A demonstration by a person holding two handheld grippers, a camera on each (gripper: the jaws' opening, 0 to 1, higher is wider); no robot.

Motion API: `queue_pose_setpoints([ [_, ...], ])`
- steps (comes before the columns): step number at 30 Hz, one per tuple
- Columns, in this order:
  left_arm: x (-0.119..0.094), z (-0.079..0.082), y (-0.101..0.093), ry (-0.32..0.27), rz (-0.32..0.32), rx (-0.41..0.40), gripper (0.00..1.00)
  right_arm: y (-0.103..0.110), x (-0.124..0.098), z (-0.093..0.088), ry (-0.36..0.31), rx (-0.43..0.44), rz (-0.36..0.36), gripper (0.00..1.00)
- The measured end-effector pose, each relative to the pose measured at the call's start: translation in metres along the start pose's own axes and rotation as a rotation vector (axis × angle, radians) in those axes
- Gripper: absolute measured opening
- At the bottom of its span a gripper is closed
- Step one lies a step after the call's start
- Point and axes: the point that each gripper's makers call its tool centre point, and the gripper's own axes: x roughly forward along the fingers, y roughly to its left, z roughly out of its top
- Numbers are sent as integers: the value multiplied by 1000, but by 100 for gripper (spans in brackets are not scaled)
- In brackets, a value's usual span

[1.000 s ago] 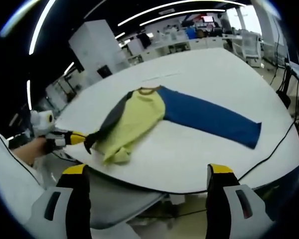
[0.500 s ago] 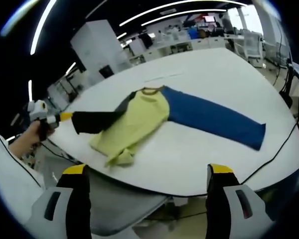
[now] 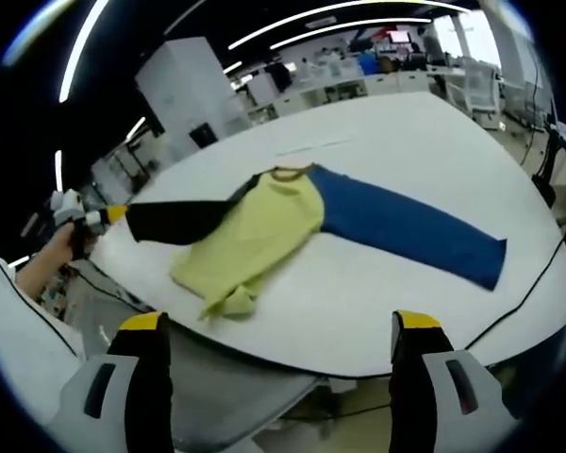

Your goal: Fold the garment on the visible template until the final outline fits inside the template.

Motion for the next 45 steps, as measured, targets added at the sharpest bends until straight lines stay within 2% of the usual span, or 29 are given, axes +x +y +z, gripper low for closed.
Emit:
queue_pose_setpoints([
  [5, -4, 14, 21, -27, 42, -9, 0, -2, 0, 0, 3, 1, -5, 96],
  [14, -1, 19, 45, -25, 77, -5, 0, -4, 4, 3, 3, 7, -8, 96],
  [21, 7, 25, 87, 7, 144, 16, 0, -6, 8, 8, 6, 6, -10, 96],
  [26, 9, 28, 105, 14, 166, 5, 0, -6, 10, 9, 9, 17, -13, 95],
  [36, 14, 28, 148, 64, 207, 23, 0, -4, 25, 12, 24, 27, -17, 96],
  [40, 21, 23, 169, 87, 217, 25, 0, -3, 32, 14, 37, 27, -14, 96],
  [45, 26, 19, 186, 108, 225, 25, 0, -1, 36, 17, 48, 20, -13, 96],
])
